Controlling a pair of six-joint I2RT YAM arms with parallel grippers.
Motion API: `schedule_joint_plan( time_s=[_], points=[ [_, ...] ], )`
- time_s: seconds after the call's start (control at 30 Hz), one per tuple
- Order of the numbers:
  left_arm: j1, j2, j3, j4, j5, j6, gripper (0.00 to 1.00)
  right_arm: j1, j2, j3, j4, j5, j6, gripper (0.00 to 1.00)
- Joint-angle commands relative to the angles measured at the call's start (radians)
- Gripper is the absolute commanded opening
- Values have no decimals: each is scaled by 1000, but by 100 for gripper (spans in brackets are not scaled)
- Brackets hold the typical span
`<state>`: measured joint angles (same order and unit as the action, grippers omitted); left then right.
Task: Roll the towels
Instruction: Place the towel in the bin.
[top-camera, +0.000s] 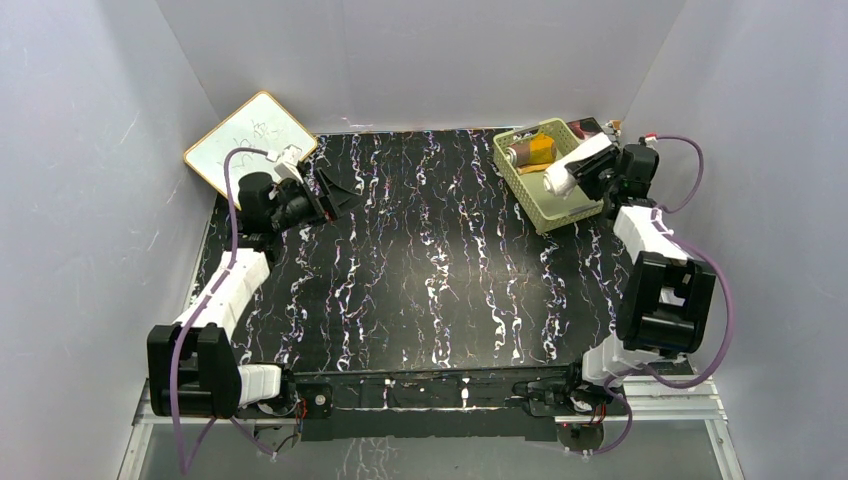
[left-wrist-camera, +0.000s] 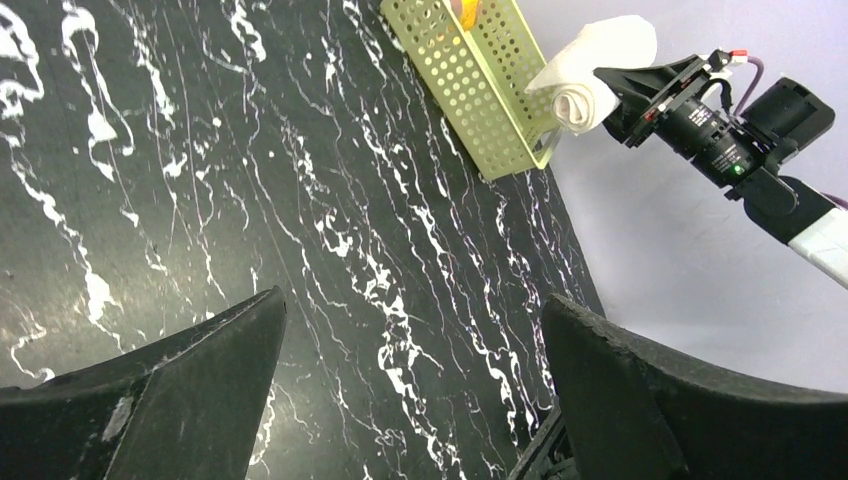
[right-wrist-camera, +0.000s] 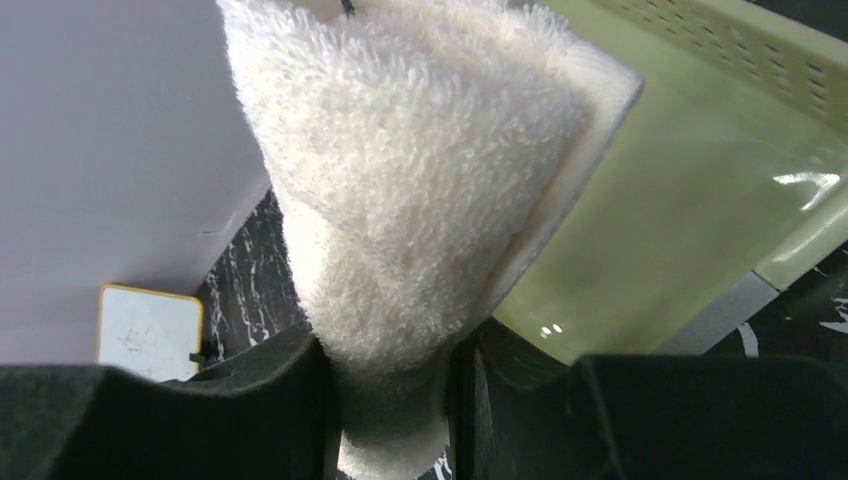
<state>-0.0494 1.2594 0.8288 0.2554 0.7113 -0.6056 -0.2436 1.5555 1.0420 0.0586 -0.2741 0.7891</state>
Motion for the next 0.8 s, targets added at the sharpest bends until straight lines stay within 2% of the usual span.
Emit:
schedule_joint_plan(
  time_s=[0.0,0.23,0.77],
  points=[
    [4,-29,-46,-16,28,-27,98,3,77,84,-84,26,-16,32],
    [3,-21,-103,13,45,-62,98,8,250,184,-137,-25,48,34],
    [3,23,-120,-41,40,-28,98,80,574,500,-240,56,119,42]
  ],
)
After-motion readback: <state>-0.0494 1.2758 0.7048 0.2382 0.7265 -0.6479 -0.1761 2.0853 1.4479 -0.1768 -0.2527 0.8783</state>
